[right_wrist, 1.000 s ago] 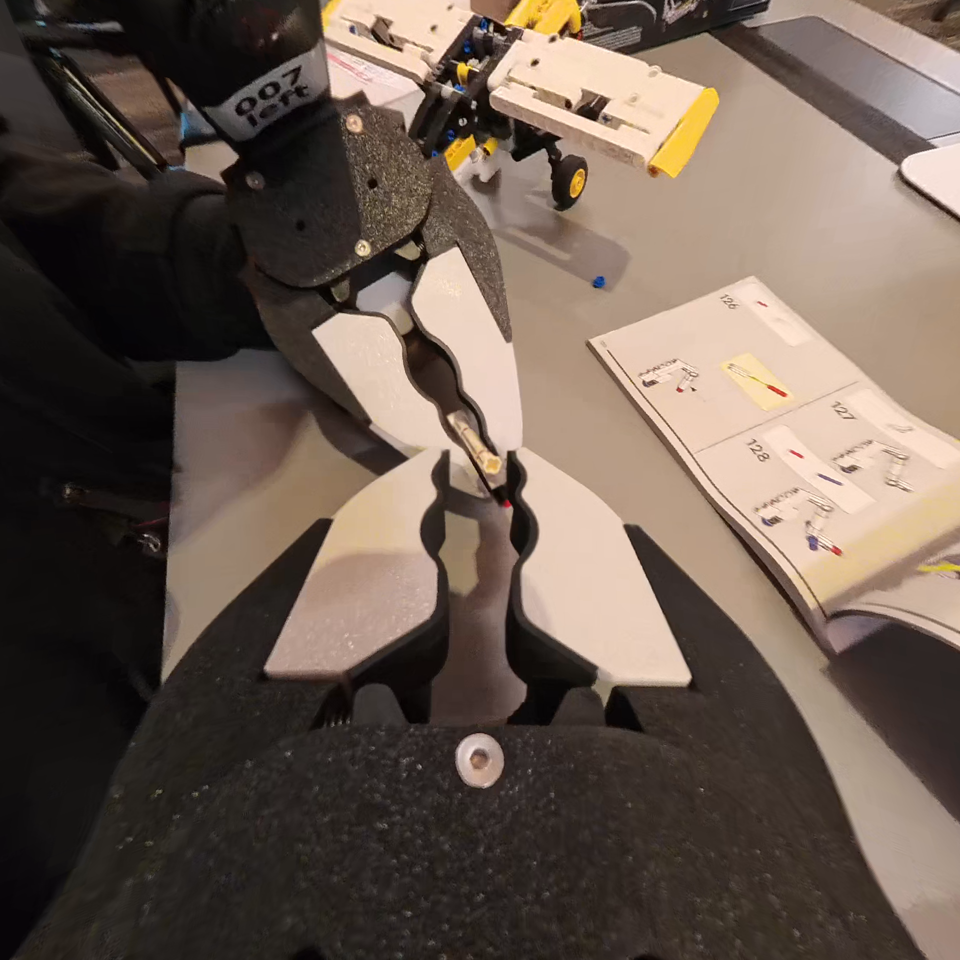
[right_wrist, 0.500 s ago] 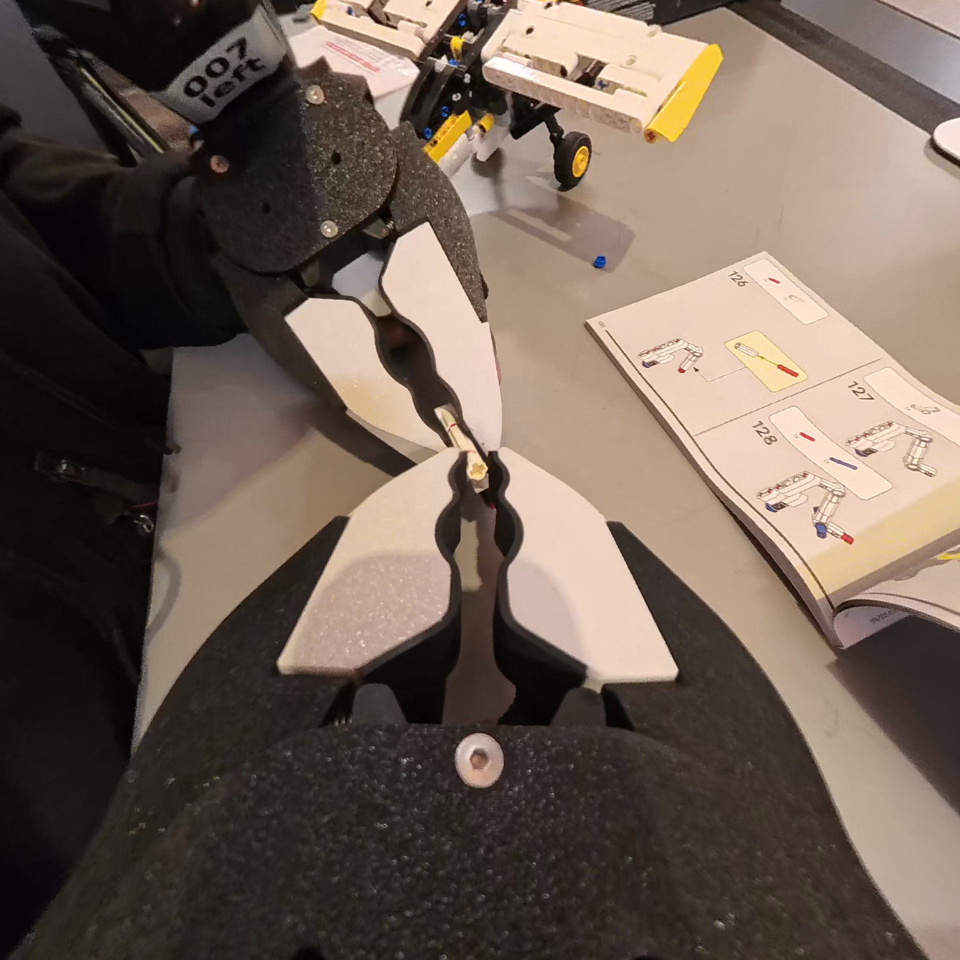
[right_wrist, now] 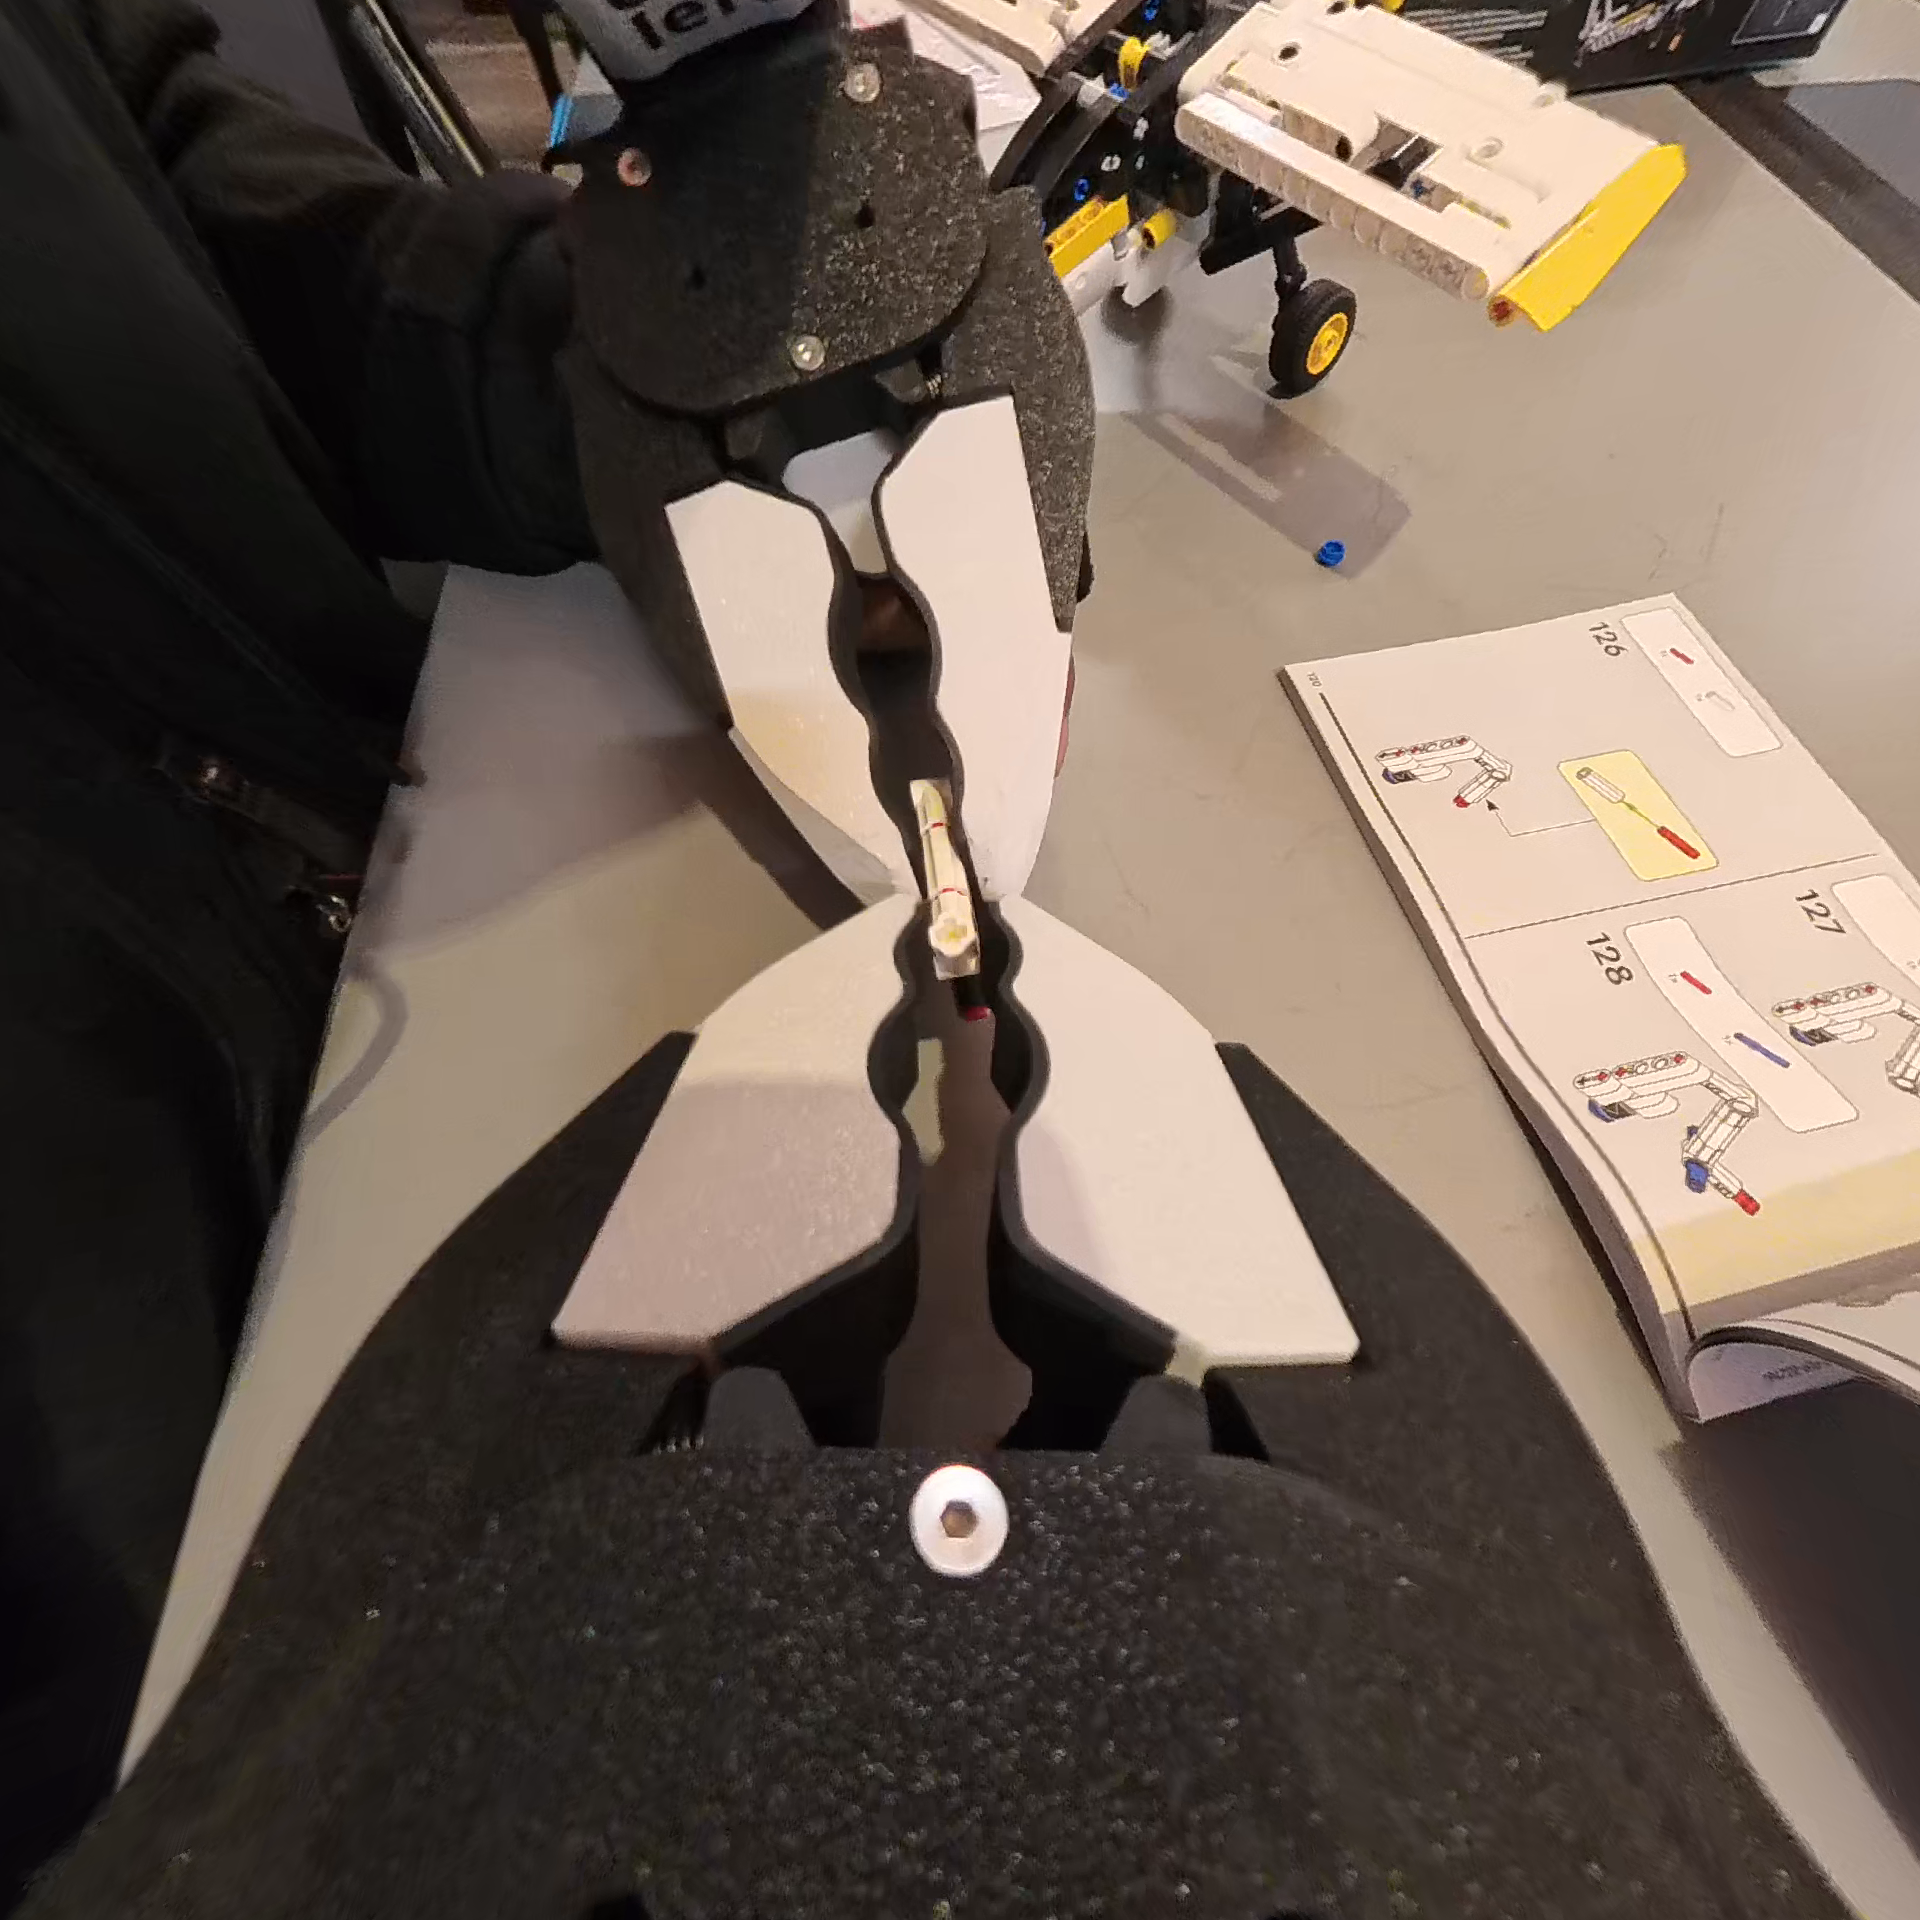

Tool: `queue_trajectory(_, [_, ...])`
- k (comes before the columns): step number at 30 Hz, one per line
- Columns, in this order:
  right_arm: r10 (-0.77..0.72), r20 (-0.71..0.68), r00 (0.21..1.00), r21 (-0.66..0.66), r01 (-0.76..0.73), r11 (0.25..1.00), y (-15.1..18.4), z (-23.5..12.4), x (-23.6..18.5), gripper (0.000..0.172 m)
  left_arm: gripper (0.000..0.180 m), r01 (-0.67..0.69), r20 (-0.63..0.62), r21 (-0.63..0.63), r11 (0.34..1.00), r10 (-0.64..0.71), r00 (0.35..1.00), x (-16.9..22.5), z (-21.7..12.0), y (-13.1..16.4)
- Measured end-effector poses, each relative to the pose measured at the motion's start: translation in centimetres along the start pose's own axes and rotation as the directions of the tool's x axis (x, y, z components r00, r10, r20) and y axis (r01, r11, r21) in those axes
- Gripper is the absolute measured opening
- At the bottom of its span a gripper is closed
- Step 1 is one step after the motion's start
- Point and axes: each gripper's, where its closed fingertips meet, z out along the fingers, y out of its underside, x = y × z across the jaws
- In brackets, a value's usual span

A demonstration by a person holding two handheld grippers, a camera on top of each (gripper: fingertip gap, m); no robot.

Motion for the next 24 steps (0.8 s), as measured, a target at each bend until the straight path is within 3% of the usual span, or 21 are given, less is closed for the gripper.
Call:
queue_trajectory(14, [-0.081, 0.012, 0.997, -0.044, 0.082, 0.996, 1.0, -1.0, -0.7, 0.008, 0.008, -0.056, -0.033, 0.004, 0.998, 0.056, 0.998, 0.7, 0.1, 0.0])
queue_trajectory(17, [-0.026, -0.038, 0.999, -0.045, 0.025, 0.999, 2.1, -3.9, 0.4, 0.008, 0.008, -0.021, 0.005, 0.026, 0.999, 0.021, 1.000, -0.5, -1.0, 0.3])
queue_trajectory(20, [-0.023, -0.097, 0.995, -0.050, 0.018, 0.999, 1.8, -5.8, -0.3, 0.008, 0.008, -0.063, 0.017, -0.071, 0.996, 0.064, 0.998, -0.4, 0.2, 1.3])
queue_trajectory(24, [-0.034, -0.351, 0.936, -0.046, 0.019, 0.999, -0.1, -12.3, 2.0, 0.008, 0.008, -0.023, 0.030, -0.025, 0.999, 0.024, 0.999, -0.7, -0.3, 0.8])
